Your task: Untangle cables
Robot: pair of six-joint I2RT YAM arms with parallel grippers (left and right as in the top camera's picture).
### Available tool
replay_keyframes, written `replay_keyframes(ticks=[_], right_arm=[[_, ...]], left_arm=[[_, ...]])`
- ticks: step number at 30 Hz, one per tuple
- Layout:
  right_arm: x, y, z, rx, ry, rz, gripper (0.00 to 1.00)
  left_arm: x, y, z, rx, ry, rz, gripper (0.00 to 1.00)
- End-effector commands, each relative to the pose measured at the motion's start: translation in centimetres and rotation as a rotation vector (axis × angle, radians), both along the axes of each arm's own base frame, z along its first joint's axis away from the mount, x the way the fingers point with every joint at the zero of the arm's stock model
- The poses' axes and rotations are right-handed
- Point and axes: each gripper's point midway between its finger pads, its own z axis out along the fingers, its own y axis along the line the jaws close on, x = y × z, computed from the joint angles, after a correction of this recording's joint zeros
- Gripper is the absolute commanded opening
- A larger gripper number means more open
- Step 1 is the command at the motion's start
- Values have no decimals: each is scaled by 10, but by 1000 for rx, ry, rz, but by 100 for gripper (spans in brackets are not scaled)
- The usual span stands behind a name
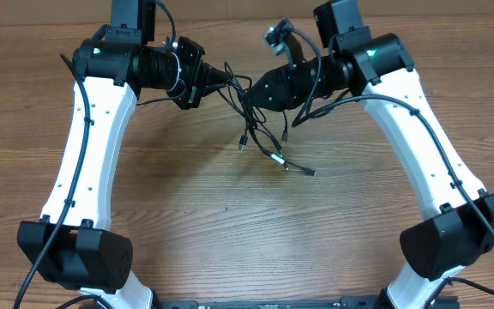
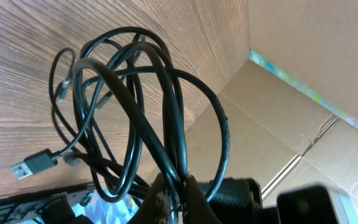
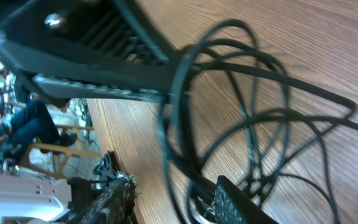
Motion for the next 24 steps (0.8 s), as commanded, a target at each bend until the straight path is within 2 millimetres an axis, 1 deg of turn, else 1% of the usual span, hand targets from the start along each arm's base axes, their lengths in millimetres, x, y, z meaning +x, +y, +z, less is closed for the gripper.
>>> replay_keyframes(ticks=[1, 4, 6, 7, 10, 12, 14, 17, 18, 19, 24], right_arm=[[-2, 9, 7, 7, -91, 46, 41], [7, 12, 2, -40, -127, 8, 41], [24, 7, -4, -89, -141, -78, 40], [28, 7, -5, -95, -148, -91, 40], [34, 9, -5, -90, -169, -96, 40], [40, 8, -8, -99, -182, -108, 37], [41, 9, -12, -105, -177, -109, 31], [41, 11, -29, -128, -131, -100, 26], [41, 11, -33, -133, -120, -100, 23], [41, 11, -33, -133, -120, -99, 21], [34, 8, -38, -152, -80, -95, 21]], left_arm=[[-6, -4, 20, -40, -14, 0, 4], [-8, -7, 21, -42, -14, -8, 4], [-9, -12, 21, -41, -17, -19, 4], [-10, -13, 21, -42, -17, -22, 4], [-11, -15, 21, -42, -17, -28, 4], [-12, -16, 21, -43, -17, -32, 4], [-12, -17, 21, -43, -17, -32, 4], [-12, -17, 21, -43, -17, -32, 4], [-12, -16, 21, -42, -17, -32, 4], [-12, -17, 21, -42, -17, -32, 4], [-11, -16, 21, -42, -18, -31, 4]])
